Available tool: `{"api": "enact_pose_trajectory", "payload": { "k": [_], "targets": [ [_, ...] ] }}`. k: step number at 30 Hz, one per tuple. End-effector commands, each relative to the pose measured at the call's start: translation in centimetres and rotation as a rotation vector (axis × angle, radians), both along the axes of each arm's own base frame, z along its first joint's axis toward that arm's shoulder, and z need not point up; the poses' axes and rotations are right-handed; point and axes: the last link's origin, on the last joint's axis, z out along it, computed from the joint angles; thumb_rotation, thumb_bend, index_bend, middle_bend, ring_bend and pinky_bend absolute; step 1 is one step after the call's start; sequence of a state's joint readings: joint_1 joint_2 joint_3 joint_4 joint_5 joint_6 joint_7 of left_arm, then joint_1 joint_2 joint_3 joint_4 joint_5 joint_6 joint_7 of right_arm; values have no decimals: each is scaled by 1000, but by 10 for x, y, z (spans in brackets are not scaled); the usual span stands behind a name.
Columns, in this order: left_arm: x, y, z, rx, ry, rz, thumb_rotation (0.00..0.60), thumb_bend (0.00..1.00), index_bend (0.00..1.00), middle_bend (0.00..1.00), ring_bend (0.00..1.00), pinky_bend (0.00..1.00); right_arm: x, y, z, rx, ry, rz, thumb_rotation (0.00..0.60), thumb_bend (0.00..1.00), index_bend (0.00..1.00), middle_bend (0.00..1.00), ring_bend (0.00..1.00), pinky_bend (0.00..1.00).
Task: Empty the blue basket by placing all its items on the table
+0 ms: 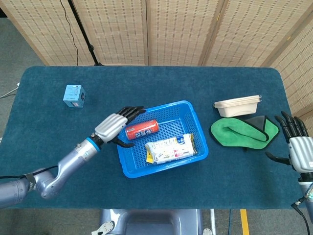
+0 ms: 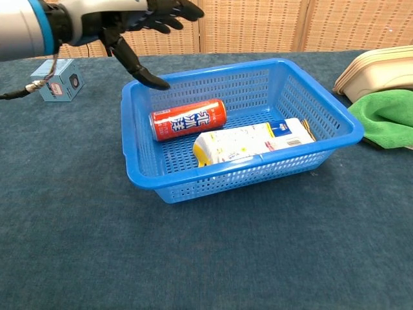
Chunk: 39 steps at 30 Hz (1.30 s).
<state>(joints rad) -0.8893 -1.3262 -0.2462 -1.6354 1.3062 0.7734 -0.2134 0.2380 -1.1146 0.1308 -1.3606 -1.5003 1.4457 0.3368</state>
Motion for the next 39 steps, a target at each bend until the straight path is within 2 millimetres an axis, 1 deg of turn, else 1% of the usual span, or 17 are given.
{"api": "enact_pose_trajectory", "payload": {
  "k": [1, 2, 4, 9, 15, 20, 28, 39],
  "targets": [
    [39, -2, -36, -57, 46, -51, 600, 155, 0, 0, 0, 0, -1, -1, 2, -3, -3, -4, 600, 0, 0, 0, 0, 0],
    [43, -2, -41, -56, 51, -53, 600, 153, 0, 0, 0, 0, -2, -1, 2, -4, -4, -4, 600, 0, 0, 0, 0, 0],
    [54, -2, -59, -62, 66, -56, 600, 148, 0, 0, 0, 0, -3, -1, 3, -6, -8, -6, 600, 0, 0, 0, 0, 0],
    [70, -2, -91, -99, 82, -20, 600, 125, 0, 0, 0, 0, -5, -4, 5, -9, -17, -13, 600, 0, 0, 0, 0, 0],
    [81, -3, -118, -96, 94, 17, 600, 118, 0, 0, 0, 0, -6, -5, 4, -5, -18, -15, 600, 0, 0, 0, 0, 0],
    [83, -2, -138, -82, 100, 63, 600, 116, 0, 0, 0, 0, -5, -6, 3, 0, -20, -10, 600, 0, 0, 0, 0, 0],
    [87, -2, -159, -90, 122, 92, 600, 116, 0, 0, 0, 0, -6, -6, 5, -7, -27, -8, 600, 0, 0, 0, 0, 0],
    [87, -6, -176, -121, 149, 106, 600, 116, 0, 0, 0, 0, -5, -6, 6, -11, -28, -6, 600, 0, 0, 0, 0, 0]
  ]
}}
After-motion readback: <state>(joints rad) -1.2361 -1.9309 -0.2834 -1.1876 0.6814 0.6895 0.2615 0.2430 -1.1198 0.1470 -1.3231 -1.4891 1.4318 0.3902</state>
